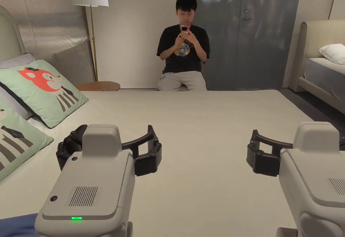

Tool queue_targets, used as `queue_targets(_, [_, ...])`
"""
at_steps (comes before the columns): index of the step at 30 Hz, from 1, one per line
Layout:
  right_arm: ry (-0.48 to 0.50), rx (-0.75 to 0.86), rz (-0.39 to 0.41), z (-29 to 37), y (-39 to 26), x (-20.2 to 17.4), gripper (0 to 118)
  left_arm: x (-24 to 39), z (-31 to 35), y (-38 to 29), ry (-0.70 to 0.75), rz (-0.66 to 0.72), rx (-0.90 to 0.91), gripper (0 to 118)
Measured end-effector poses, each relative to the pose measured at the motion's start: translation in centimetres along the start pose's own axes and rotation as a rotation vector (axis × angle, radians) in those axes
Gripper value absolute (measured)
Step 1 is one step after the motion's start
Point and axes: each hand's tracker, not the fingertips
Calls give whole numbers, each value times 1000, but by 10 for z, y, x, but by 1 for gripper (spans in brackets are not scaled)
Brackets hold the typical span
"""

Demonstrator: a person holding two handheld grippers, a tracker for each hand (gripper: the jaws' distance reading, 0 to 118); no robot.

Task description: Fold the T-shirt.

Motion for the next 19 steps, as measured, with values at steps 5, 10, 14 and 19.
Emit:
queue_targets(5, [-9,-27,0,6,9,-3,118,-1,0,2,0,5,2,111])
queue_targets(10, [-1,-34,-29,6,14,0,118,-1,1,3,0,4,3,111])
queue_targets(14, [-9,-29,8,7,15,-1,118,-2,1,3,-1,4,3,111])
queue_targets(19, [-29,-21,2,7,12,0,118,-1,2,4,-6,3,1,111])
